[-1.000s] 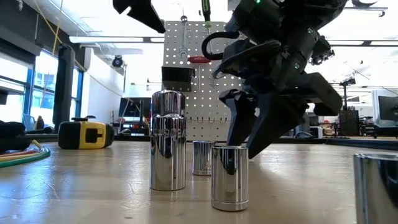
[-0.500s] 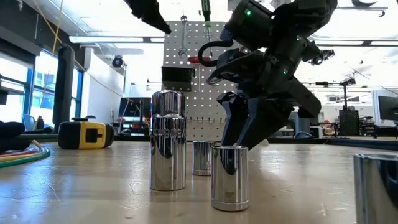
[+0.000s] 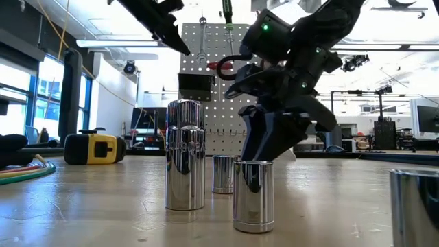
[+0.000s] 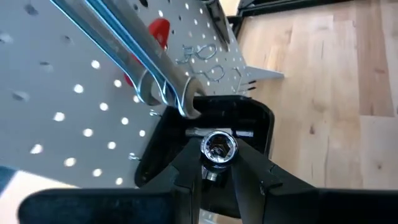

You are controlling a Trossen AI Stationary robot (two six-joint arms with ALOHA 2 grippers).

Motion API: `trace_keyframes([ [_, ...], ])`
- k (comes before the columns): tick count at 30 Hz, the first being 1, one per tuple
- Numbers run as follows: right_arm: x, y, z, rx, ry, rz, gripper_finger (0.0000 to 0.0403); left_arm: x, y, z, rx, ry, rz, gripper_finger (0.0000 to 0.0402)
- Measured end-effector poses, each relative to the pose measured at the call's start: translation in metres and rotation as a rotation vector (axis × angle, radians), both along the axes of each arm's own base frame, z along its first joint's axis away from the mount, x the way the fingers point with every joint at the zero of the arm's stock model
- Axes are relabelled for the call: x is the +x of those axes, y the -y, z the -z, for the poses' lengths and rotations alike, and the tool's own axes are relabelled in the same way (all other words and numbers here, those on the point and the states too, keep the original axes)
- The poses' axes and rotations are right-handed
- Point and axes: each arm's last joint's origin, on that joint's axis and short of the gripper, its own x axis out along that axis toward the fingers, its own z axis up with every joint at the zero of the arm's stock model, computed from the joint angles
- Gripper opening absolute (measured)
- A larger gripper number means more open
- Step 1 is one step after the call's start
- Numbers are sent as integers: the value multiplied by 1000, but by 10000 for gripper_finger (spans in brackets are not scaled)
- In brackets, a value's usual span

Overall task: Hang tools onto peg board
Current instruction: Put the silver socket into the black bin on the white peg board

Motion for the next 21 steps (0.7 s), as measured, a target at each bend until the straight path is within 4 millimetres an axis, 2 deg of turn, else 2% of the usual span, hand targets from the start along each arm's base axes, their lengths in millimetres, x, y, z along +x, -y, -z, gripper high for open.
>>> trace_keyframes([
  [9,0,4,0,3,2,14,186,11,-27,24,-45,-62,25,56],
  [21,2,4,-1,20,12,37,186,19,-38,38,-73,-79,64,63],
])
